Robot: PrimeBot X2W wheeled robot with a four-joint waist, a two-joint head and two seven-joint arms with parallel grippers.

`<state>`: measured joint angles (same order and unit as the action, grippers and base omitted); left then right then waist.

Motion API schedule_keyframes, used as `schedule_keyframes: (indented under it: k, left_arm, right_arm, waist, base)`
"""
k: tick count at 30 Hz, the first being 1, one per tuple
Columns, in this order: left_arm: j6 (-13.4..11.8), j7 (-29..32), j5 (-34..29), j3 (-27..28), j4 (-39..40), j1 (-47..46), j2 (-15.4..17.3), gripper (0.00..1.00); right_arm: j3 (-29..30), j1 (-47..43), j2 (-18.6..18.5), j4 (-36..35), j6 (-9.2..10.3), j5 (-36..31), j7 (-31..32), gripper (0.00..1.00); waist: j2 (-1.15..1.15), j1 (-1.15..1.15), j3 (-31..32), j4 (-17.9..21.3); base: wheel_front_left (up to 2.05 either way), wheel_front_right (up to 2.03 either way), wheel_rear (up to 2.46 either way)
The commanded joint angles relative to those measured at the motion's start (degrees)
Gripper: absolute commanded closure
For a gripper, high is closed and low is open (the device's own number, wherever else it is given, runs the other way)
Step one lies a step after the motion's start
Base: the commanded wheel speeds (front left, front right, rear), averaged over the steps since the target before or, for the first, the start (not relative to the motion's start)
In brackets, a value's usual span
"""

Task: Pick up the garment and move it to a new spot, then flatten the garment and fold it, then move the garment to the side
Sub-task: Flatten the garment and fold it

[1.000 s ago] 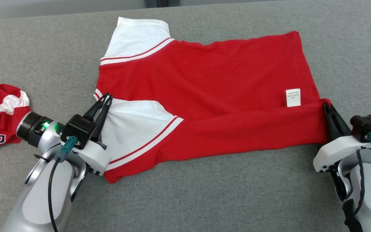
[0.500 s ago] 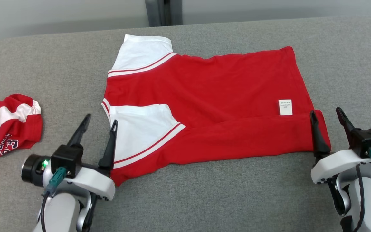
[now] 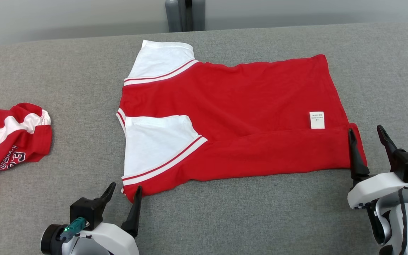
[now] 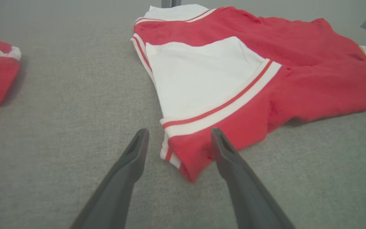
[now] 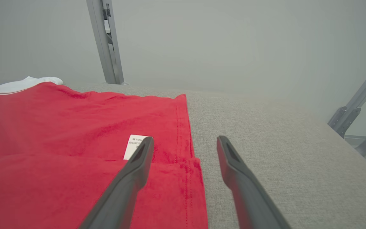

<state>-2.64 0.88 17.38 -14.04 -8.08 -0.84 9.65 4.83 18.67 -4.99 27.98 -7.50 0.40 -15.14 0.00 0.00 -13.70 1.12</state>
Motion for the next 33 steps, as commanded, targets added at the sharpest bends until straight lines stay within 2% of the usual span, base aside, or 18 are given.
schedule_keyframes:
  k: [1,2,4,5,6,7,8,16,30,31,32,33]
  left_arm:
    - [-0.3,0.4,0.3,0.1,0.2,0.2,0.2,0.00]
    - [-0.4,1.5,0.4,-0.1,0.2,0.3,0.3,0.00]
    - [-0.5,3.5,0.7,-0.5,0.3,0.6,0.4,0.21]
    - [-0.6,4.3,1.0,-0.6,0.5,0.7,0.4,0.38]
    - [-0.7,5.1,1.1,-0.6,0.5,1.0,0.5,0.60]
    - [-0.7,5.6,1.1,-0.7,0.5,1.1,0.8,0.87]
    - [-0.9,6.1,1.0,-0.7,0.6,1.1,0.9,1.00]
    - [-0.5,6.8,1.5,-0.8,2.3,1.7,1.9,1.00]
    - [-1.0,6.6,0.9,-1.0,3.1,2.8,3.8,1.00]
    - [-1.1,6.5,1.1,-1.0,3.0,2.9,3.7,1.00]
    - [-1.1,6.3,1.2,-1.0,2.9,2.9,3.7,1.00]
    - [-1.1,6.3,1.1,-1.0,2.7,2.9,3.9,1.00]
  right_arm:
    - [0.1,-0.4,-0.2,-0.1,0.02,-0.1,0.0,0.00]
    - [0.0,-0.4,-0.2,0.1,0.02,-0.1,0.0,0.00]
    - [-0.1,-0.2,-0.1,0.6,0.02,0.1,0.0,0.00]
    - [-0.2,-0.1,-0.1,0.8,0.02,0.2,0.0,0.00]
    - [-0.3,-0.1,-0.1,1.1,0.02,0.4,0.0,0.00]
    - [-0.5,-0.2,-0.1,1.5,0.02,0.6,0.0,0.00]
    - [-0.7,-0.3,-0.1,1.8,0.02,1.0,-0.1,0.00]
    - [-4.5,-1.4,-1.4,6.3,0.02,5.6,0.0,0.00]
    - [-3.2,-1.8,-1.6,12.8,0.02,8.9,-0.1,0.00]
    - [-3.5,-1.7,-1.5,13.4,0.02,9.2,0.0,0.13]
    - [-3.7,-1.4,-1.6,13.8,0.02,9.3,-0.1,0.58]
    - [-3.9,-1.1,-1.7,14.3,0.02,9.4,0.0,0.97]
  waist:
    - [0.00,0.00,0.0,0.0]
    - [0.00,0.00,-0.1,0.1]
    - [0.00,0.00,-0.3,0.2]
    - [0.00,0.00,-0.3,0.3]
    - [0.00,0.00,-0.3,0.3]
    - [0.00,0.00,-0.4,0.4]
    - [0.00,0.00,-0.4,0.5]
    - [0.00,0.00,0.1,0.4]
    - [0.00,0.00,0.9,-0.7]
    - [0.00,0.00,1.0,-0.7]
    - [0.00,0.00,1.1,-0.7]
    - [0.00,0.00,1.1,-0.8]
  base:
    - [0.00,0.00,0.00]
    - [0.00,0.00,0.00]
    - [0.00,0.00,0.00]
    - [0.00,0.00,0.00]
    - [0.00,0.00,0.00]
    - [0.00,0.00,0.00]
    - [0.00,0.00,0.00]
    - [0.00,0.00,0.00]
    - [0.00,0.00,0.00]
    - [0.00,0.00,0.00]
    - [0.00,0.00,0.00]
    - [0.00,0.00,0.00]
